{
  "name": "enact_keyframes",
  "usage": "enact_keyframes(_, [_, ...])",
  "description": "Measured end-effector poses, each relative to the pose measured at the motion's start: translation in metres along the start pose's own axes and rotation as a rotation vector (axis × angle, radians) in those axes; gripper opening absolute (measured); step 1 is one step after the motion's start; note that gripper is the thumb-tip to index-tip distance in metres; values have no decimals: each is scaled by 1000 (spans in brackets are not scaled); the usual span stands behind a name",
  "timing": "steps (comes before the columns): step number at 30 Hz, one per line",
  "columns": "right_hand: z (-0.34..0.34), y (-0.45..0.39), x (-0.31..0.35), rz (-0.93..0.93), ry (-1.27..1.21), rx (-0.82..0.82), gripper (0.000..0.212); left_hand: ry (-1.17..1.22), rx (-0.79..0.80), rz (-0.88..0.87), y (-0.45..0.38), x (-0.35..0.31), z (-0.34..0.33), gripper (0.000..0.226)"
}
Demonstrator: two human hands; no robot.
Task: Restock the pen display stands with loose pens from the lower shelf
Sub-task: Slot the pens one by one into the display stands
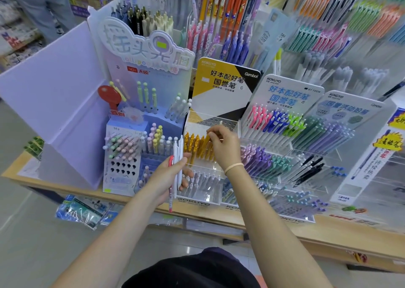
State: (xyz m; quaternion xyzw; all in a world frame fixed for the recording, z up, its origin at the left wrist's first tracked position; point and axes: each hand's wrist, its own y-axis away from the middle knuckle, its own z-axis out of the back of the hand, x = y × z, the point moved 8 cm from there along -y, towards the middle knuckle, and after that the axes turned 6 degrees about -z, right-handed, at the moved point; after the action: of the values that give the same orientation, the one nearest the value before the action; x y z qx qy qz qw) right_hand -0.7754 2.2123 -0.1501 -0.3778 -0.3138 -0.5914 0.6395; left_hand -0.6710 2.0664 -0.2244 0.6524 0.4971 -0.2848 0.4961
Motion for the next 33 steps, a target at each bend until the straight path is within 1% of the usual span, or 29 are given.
enact_keyframes(7, [-1,-8,-4,-33,-9,-11,14,3,31,-1,-4,2,2,25])
enact_keyframes(22, [-5,-6,4,71,46,9,13,45,53,12,-9,9,5,27])
enact_keyframes(33, [-7,-5,6,81,54,26,12,50,56,9,-11,8,8,28])
